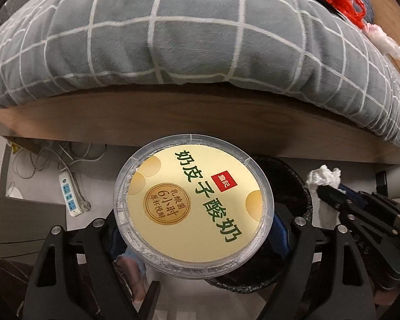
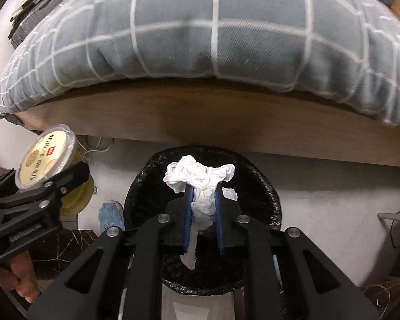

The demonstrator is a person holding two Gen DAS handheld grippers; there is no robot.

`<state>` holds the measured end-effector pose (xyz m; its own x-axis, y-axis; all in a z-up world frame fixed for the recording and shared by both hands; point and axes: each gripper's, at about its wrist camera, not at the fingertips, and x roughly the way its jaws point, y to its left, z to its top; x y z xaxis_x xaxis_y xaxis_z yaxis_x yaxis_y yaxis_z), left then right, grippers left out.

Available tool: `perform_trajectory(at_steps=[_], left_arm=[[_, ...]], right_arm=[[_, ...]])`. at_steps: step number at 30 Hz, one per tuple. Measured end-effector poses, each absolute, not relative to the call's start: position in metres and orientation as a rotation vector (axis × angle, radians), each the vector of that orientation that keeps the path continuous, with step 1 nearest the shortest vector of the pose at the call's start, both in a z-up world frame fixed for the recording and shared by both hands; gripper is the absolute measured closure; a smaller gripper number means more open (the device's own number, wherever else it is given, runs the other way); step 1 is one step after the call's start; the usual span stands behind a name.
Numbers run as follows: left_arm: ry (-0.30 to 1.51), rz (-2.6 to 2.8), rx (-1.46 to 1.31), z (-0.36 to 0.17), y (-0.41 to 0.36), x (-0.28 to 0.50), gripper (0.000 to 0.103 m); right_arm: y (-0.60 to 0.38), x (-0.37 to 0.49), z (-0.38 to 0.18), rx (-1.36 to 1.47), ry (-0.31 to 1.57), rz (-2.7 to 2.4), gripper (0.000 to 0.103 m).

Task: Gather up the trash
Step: 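Open the right tool to drop the tissue while the left tool drops the yogurt cup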

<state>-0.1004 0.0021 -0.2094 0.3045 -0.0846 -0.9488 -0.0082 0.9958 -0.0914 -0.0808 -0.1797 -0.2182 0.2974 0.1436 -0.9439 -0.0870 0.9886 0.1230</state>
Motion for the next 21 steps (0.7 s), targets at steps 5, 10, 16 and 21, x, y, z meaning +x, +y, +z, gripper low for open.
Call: perform_trajectory(at_steps=[5,10,16,21], left_arm=[[1.277,-0.018,-0.099,-0.217,0.012,-0.099,0.023],[1.275,0.007,-0.102,-0.216,0.021,-0.101,0.023],[1.279,0.008,-0.106,-0.215,0.022,-0.102,0.023],[1.293,-0.023,-0.095,-0.223,0.011,-0.099,0.023]], right_arm=[[-0.163,-0.073,-0.231,0.031,1.29,0.192,0.086],[-0.151,-0.074,-0.236,0.019,1.286,0.22,0.068],[-0.156,-0.075,-0.237,0.037,1.273,0.202,0.043],[-0.172,-0.081,-0.232,0.025,1.261,0.153,0.025]])
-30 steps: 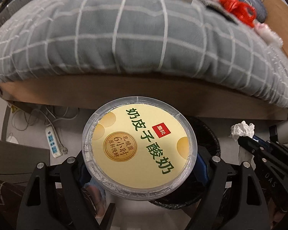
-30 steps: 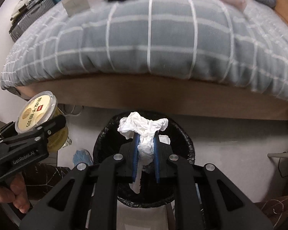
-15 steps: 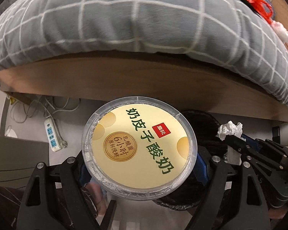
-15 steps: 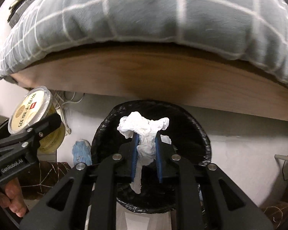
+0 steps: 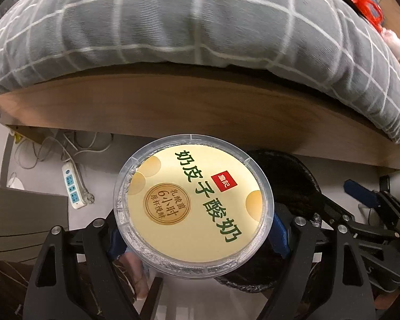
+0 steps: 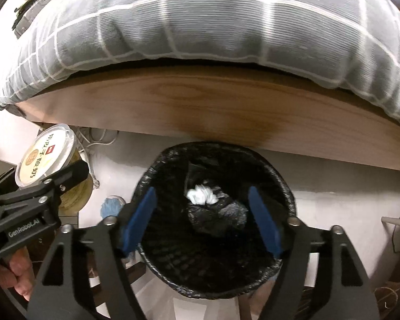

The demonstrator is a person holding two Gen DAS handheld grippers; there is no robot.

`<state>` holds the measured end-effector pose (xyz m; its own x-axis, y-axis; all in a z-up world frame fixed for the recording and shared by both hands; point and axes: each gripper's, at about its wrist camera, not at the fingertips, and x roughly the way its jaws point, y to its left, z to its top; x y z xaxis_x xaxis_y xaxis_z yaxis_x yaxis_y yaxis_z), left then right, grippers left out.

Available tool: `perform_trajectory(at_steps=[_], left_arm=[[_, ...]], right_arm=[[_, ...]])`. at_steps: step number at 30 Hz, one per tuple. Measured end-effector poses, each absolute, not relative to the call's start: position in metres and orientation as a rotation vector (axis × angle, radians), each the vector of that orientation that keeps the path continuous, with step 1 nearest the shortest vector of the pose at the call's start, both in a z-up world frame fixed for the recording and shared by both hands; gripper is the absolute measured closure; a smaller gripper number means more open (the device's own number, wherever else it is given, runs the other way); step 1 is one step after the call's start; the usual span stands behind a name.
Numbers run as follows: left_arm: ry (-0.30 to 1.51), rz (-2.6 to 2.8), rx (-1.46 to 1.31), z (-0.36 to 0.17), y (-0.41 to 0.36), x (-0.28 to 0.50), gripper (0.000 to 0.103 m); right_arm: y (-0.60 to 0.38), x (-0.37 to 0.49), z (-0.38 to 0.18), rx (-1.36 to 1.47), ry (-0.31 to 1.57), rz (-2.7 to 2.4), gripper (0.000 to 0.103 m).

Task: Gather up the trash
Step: 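Open the right tool to drop the tissue while the left tool drops the yogurt cup, then raise both open tools from the bin back toward the bed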

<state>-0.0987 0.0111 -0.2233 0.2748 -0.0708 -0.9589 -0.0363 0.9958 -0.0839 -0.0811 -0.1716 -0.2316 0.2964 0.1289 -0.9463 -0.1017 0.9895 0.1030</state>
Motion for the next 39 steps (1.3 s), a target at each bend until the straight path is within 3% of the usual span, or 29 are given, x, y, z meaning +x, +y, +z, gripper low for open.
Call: perform_trajectory(at_steps=[10,28,30,39], left_arm=[[1.308,-0.104,-0.056,-0.229,-0.033,-0.095,0.023],[1.321,-0.227,-0.009,-0.237,-0.099,-0.103,0.02],[1.315,-0.238,-0.008,-0.24,-0.097,-0.104,0.009],[1.268,-0.188,0.039,-0.227,-0.088,-0.101,0.006]], right_arm=[[-0.225,-0.095,-0.22,0.042,1.222,0.015,0.009],[-0.287,-0.113,-0.205,0.055,1.161,-0.116,0.008],[-0.284,-0.113,-0.201,0.054,1.159,-0.113,0.008],[-0.275,-0.108,-0.185,0.054,1.125,-0.105,0.008]])
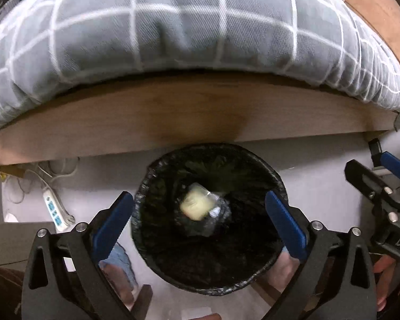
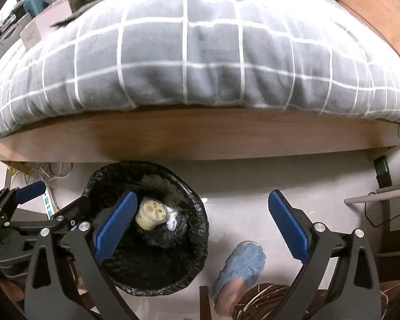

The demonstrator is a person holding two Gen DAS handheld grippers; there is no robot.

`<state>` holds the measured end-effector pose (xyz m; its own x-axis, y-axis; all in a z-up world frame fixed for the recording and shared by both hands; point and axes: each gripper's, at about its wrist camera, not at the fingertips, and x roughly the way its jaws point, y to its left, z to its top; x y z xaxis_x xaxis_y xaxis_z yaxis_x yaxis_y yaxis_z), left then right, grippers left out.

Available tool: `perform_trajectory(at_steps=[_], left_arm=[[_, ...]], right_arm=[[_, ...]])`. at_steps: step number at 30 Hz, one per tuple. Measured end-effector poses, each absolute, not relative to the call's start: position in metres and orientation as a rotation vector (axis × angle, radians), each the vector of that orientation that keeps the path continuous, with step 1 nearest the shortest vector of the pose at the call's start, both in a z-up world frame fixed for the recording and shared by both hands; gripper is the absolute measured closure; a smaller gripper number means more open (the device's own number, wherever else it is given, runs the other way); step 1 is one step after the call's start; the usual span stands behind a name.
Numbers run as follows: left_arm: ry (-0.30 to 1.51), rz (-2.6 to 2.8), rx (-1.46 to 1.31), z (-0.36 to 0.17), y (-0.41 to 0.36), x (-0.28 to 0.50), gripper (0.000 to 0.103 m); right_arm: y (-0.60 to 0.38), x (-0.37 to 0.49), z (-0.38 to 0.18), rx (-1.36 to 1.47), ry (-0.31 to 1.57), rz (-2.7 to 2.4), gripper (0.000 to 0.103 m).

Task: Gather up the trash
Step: 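Raise both open tools from the bin back toward the bed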

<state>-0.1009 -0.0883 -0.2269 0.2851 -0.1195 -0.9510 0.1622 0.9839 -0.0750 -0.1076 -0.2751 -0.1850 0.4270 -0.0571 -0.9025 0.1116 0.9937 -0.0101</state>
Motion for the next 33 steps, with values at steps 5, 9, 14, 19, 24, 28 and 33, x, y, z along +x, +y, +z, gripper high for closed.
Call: perform_trajectory(at_steps=[5,9,14,19,24,28,33], left_arm=[[1.196,-0.149,0.032,-0.201,-0.077,-0.096,0.006],[1.122,-0.128,0.052,-0.178,-0.075,-0.095,0.006],[1.076,-0.109,0.016,-0.155,-0.064,-0.092,0.006],[1.026,-0.094,0.008,-0.132,-0.059,-0.091,0.006],[0.992,-0.107,-0.02,-0.113,-0.054,-0.088,0.006],[0.962,-0.13,-0.037,-0.102,-0.05,-0.083,0.006],[0.923,-0.114,-0.029,-0.086,-0.043,-0.073,0.006]], right_arm=[[-0.271,-0.105,-0.162,0.054,1.064,-0.099,0.008],[-0.271,-0.103,-0.142,0.063,1.008,-0.096,0.008],[-0.271,-0.1,-0.116,0.058,0.949,-0.093,0.008],[-0.272,-0.097,-0.099,0.053,0.902,-0.085,0.008],[-0.275,-0.094,-0.084,0.046,0.862,-0.087,0.008],[-0.274,-0.091,-0.071,0.035,0.823,-0.073,0.008],[-0.278,-0.084,-0.06,0.038,0.789,-0.07,0.008]])
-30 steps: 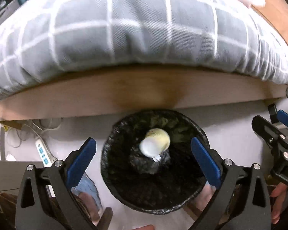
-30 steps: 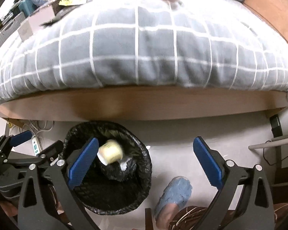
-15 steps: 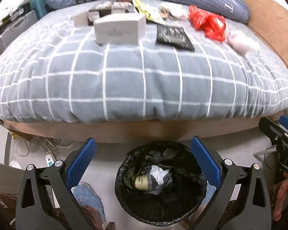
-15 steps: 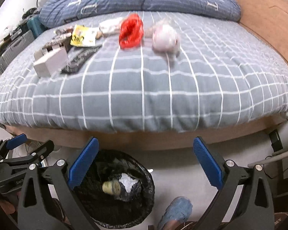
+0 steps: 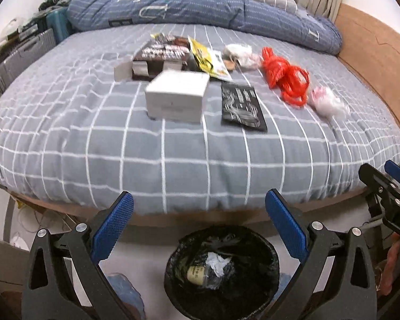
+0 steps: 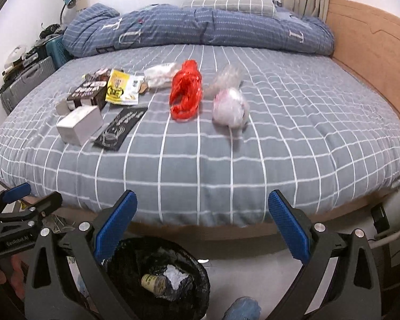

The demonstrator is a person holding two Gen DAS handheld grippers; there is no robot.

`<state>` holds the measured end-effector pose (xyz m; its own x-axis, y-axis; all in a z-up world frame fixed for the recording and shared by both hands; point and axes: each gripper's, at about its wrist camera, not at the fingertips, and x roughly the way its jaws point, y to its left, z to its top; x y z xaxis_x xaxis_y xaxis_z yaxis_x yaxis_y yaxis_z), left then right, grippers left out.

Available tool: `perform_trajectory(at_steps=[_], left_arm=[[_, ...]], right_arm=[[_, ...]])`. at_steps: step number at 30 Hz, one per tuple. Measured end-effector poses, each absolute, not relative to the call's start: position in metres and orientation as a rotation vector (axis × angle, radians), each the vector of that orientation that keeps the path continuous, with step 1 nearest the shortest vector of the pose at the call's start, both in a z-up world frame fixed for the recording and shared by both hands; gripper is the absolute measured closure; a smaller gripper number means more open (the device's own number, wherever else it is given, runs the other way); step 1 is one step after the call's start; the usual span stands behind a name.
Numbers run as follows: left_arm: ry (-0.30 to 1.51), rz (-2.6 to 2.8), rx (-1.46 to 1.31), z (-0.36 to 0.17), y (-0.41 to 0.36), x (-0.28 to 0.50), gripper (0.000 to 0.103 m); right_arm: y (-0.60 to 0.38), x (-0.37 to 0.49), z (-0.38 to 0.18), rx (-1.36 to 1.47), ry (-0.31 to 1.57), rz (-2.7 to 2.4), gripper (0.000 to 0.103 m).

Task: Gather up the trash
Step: 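Raise both open tools from the bin back toward the bed, then grasp the white box with the left tool while the right tool grasps the pink-stained plastic bag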

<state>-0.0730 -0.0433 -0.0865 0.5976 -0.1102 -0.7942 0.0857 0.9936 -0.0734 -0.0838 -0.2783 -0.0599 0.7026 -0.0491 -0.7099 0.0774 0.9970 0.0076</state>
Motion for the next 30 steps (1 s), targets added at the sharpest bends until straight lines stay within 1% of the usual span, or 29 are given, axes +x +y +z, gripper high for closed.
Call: perform_trajectory(at_steps=[8,17,24,30], left_arm=[[0.892,-0.103,-0.055,-0.077,-0.031,-0.048,0.006],[0.856,-0.092,-0.025,-0.064,-0.027,-0.001,0.006],[0.865,-0.084,0.01,-0.066,-0.029,0.032,0.006],[0.904,-0.077,0.006,-0.076,-0.023,0.058,0.006]], right_arm=[[-0.289,-0.064,-0.057,0.045,0.774,-0.087,0.008],[-0.298,-0.034,-0.051,0.035,0.747,-0.099,0.008],[-0.311,0.002,-0.05,0.044,0.75,-0.105,0.008],[-0.322,0.03,-0.056,0.054,0.769,-0.111,0.011]])
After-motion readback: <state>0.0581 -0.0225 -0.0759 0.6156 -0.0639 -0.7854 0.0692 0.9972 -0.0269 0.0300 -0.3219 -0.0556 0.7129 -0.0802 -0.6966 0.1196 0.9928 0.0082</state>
